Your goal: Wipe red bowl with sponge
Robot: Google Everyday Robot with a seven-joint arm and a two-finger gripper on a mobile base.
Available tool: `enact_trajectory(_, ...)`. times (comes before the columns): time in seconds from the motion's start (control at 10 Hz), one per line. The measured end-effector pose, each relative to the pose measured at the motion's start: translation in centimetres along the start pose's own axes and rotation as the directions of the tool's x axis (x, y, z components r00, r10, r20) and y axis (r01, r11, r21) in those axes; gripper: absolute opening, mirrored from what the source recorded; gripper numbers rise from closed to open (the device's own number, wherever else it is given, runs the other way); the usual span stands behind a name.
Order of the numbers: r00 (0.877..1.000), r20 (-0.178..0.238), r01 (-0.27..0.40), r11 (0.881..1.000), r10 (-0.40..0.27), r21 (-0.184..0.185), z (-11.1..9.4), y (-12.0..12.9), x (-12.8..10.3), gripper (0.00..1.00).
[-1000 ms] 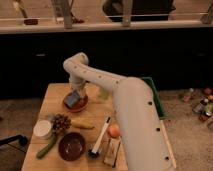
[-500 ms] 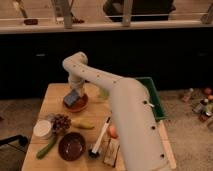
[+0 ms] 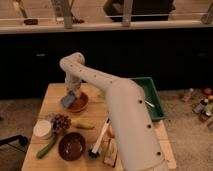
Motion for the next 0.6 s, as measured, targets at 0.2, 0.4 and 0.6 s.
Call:
enact_trajectory(0.2, 1.000, 0.016, 0.022, 1.000, -0.021, -0.022, 0.1, 1.1, -0.8, 0.00)
enact_trajectory(0.4, 1.000, 0.017, 0.023, 0.999, -0.022, -0.047, 0.2, 2.4, -0.7, 0.00)
enact_trajectory(0.6, 1.000, 0.005, 0.007, 0.998, -0.006, -0.061, 0.0, 3.4, 0.2, 0.00)
